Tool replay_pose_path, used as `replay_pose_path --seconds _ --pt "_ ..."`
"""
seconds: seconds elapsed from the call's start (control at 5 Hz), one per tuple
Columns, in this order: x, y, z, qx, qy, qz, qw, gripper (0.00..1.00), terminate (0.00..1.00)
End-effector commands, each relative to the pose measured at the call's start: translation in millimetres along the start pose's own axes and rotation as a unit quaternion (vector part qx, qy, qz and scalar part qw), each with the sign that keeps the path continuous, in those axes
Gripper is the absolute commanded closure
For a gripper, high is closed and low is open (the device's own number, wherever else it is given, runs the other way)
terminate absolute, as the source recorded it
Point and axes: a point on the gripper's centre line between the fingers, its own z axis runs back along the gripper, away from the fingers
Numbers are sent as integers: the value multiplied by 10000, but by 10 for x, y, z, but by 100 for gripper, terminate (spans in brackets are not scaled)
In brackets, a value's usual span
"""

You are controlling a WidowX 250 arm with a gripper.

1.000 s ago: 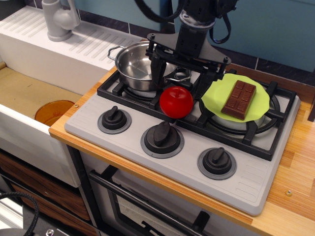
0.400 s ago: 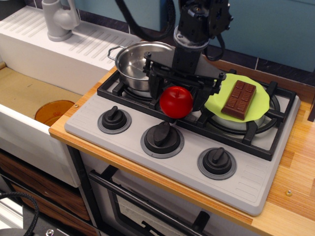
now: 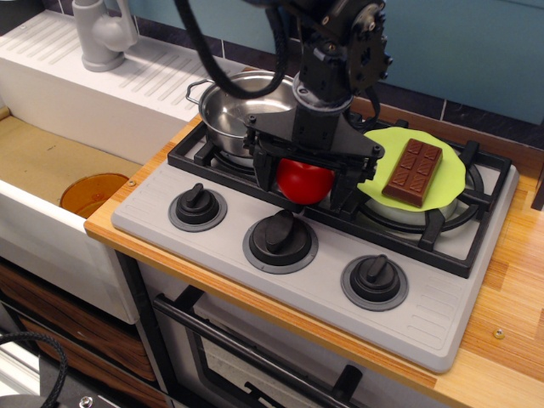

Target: Put chocolate on plate and apple in pot or pan on stove

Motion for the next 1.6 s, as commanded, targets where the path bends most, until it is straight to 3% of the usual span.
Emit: replay_pose_path --seconds 0.0,0.2,0.6,0.8,1.0,1.4 --pt "90 -38 9 -116 -137 -1 9998 100 0" --pt "98 -16 89 -51 -93 -26 9999 100 0" --pt "139 96 561 337 177 -67 9993 100 0" --pt "213 169 778 456 307 -176 9983 100 0" --pt "445 326 928 567 406 -338 9970 100 0" --pt "845 583 733 473 351 -647 9962 100 0"
